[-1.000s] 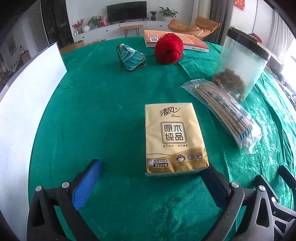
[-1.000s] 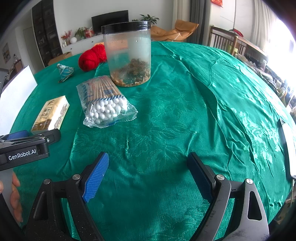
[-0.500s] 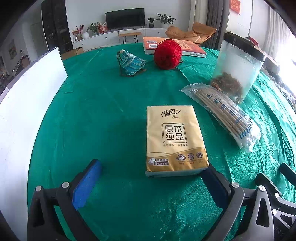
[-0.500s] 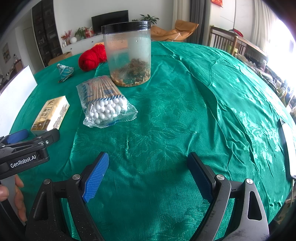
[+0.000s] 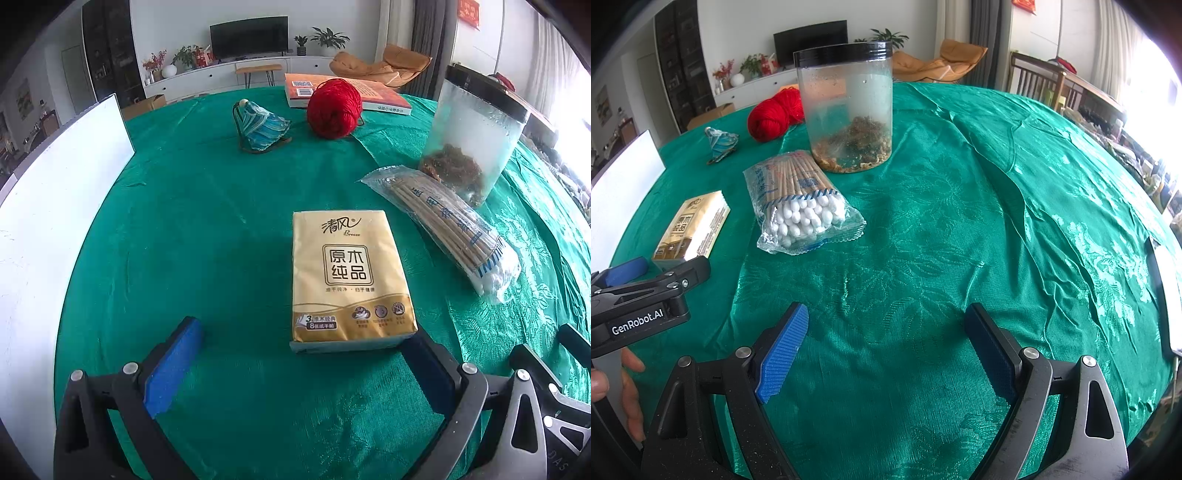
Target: Organize soft objects
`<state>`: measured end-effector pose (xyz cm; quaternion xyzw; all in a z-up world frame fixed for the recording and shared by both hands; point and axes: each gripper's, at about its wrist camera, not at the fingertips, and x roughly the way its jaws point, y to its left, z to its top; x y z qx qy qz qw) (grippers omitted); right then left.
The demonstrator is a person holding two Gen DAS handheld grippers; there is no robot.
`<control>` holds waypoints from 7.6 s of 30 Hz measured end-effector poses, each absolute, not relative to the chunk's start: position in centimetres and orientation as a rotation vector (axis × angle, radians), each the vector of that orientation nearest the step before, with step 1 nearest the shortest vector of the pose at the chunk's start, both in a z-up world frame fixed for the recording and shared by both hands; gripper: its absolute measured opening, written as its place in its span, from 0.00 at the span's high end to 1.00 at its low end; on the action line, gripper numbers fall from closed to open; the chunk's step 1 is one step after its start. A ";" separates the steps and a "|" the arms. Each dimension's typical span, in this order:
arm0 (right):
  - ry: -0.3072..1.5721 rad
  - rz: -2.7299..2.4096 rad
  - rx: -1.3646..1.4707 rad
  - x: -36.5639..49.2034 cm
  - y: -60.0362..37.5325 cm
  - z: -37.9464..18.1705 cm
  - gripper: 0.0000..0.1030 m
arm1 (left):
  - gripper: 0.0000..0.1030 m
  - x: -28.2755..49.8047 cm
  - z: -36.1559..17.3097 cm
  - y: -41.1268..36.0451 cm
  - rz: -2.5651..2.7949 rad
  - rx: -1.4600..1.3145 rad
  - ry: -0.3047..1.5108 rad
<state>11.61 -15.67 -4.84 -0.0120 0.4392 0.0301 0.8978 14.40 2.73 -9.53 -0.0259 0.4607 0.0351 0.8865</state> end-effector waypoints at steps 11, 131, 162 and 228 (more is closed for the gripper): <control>0.805 0.126 0.161 12.6 -18.3 -1.7 0.14 | 0.00 15.5 -7.9 3.9 -0.031 -0.090 1.046; 0.893 0.118 0.010 12.8 -15.3 -5.0 0.19 | 0.13 33.0 -7.9 12.6 0.137 -0.415 0.872; 0.894 0.119 0.010 12.8 -15.3 -5.0 0.19 | 0.54 10.8 -7.8 8.9 0.034 -0.109 0.943; 0.889 0.245 -0.330 34.6 3.8 -0.5 0.65 | 0.00 12.7 -9.2 9.0 0.094 -0.063 0.950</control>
